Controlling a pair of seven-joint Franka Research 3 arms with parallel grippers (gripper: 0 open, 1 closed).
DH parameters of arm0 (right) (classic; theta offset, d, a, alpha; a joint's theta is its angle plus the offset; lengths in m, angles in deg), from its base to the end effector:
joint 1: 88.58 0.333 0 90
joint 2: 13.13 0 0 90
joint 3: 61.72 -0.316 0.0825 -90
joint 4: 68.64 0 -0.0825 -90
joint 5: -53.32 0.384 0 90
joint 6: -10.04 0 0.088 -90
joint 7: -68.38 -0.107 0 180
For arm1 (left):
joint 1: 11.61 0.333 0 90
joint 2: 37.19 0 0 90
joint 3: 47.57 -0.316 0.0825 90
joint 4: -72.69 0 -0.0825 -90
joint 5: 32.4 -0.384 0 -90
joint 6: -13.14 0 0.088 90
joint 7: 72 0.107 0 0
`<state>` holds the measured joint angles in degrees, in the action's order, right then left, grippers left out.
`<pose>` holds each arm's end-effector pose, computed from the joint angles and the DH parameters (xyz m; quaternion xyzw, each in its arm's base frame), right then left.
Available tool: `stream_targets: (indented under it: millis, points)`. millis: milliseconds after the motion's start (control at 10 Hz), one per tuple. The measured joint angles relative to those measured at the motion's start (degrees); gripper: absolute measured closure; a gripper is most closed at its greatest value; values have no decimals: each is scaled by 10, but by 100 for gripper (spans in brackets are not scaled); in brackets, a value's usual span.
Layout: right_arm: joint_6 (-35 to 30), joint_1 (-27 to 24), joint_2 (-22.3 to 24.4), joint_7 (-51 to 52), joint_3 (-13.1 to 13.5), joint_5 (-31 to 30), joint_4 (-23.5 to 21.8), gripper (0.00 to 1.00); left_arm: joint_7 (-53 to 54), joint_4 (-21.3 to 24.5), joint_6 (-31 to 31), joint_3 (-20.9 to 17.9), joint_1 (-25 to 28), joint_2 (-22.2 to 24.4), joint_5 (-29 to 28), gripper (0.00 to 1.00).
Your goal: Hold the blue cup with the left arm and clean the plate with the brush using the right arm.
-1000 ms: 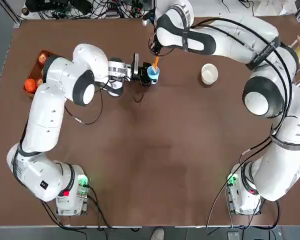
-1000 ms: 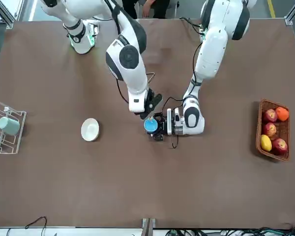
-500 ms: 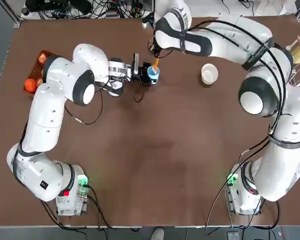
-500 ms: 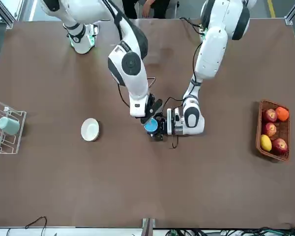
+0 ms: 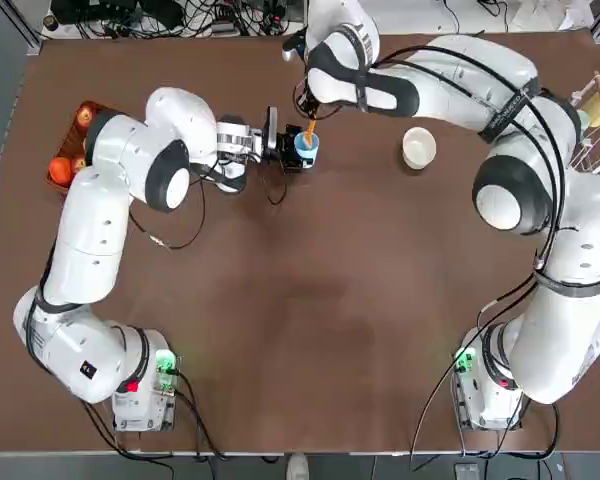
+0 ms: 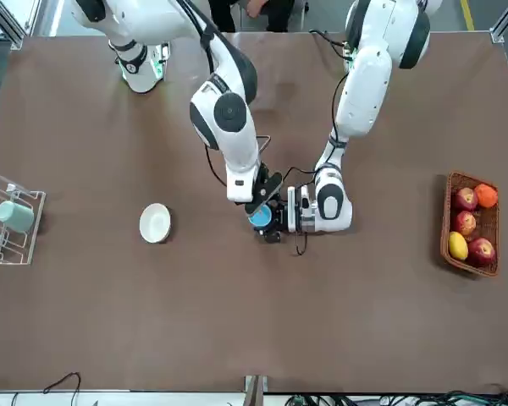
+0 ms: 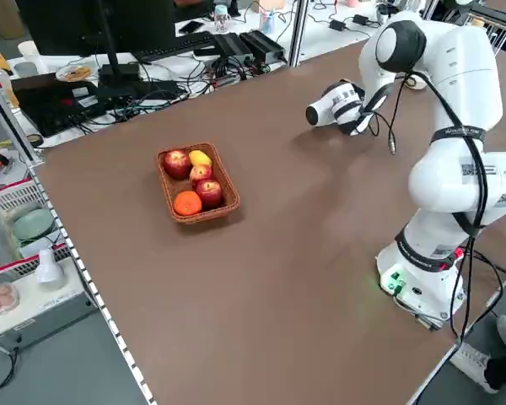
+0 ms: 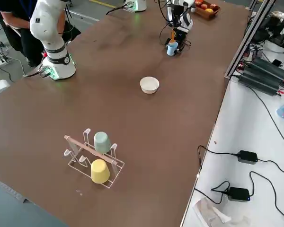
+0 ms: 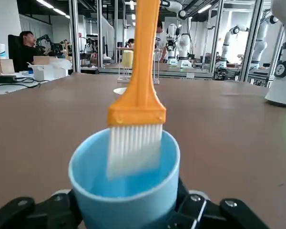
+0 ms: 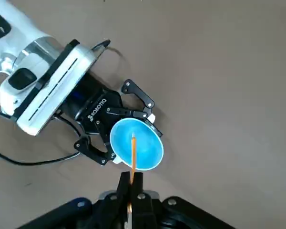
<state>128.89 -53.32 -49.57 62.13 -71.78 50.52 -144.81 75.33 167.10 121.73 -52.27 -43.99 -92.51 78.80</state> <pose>0.5419 0.5027 0.3750 -0.9435 -0.3248 -0.0406 0.0517 0.5433 -0.3679 0.0638 0.5410 -0.5366 0.4387 0.4764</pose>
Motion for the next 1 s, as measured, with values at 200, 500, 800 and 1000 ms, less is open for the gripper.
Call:
stream_targets:
  millis: [200,500,800,1000]
  points:
    - [5,0,-6,-2,3,-1,0,95,0,0,0,0,0,0,0,33]
    - [5,0,-7,-4,7,-10,0,95,0,0,0,0,0,0,0,33]
    - [5,1,-10,-24,8,-11,0,95,0,0,0,0,0,0,0,33]
    - [13,4,-11,-40,8,-11,0,95,0,0,0,0,0,0,0,33]
